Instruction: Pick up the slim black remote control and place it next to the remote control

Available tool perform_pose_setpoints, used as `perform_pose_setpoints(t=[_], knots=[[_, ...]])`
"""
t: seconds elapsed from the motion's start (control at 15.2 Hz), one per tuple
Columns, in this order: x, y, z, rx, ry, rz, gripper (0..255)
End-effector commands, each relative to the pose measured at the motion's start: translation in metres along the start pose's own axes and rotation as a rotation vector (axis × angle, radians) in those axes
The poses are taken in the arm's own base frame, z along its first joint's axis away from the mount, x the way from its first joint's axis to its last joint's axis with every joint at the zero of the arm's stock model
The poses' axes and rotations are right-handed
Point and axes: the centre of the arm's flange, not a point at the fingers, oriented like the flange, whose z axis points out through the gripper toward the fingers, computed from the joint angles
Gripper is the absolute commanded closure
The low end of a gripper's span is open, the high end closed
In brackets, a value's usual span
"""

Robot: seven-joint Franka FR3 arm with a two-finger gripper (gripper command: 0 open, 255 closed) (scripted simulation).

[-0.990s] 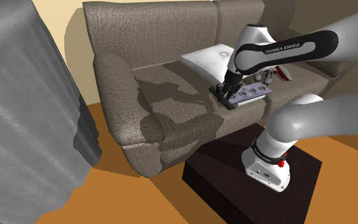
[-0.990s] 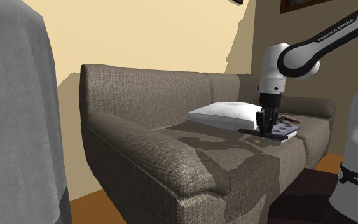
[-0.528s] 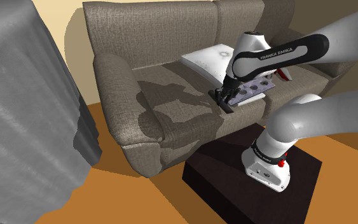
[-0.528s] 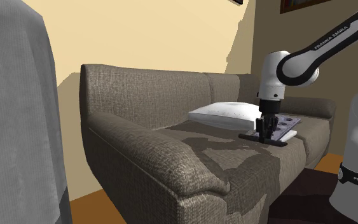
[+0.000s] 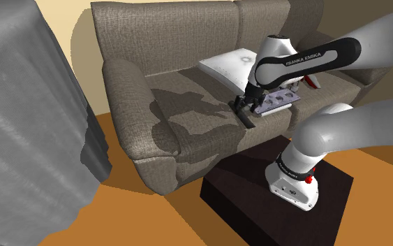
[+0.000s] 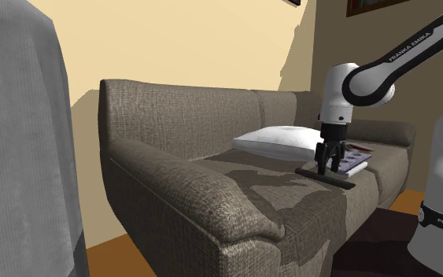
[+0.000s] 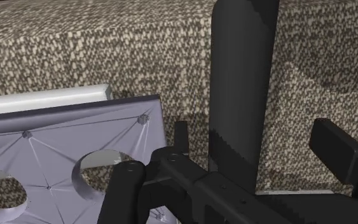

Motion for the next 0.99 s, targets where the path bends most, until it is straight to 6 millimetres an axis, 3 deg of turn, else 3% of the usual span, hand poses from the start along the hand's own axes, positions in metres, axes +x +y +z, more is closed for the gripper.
perform_pose_setpoints(t=[0.0, 0.13, 0.4, 0.92], knots=[[0.0, 0.0, 0.0, 0.0, -0.001, 0.0, 0], [0.0, 0.0, 0.0, 0.0, -0.001, 0.0, 0], [0.0, 0.0, -0.05, 0.0, -0.001, 0.0, 0], [0.0, 0.0, -0.05, 0.0, -0.001, 0.0, 0]])
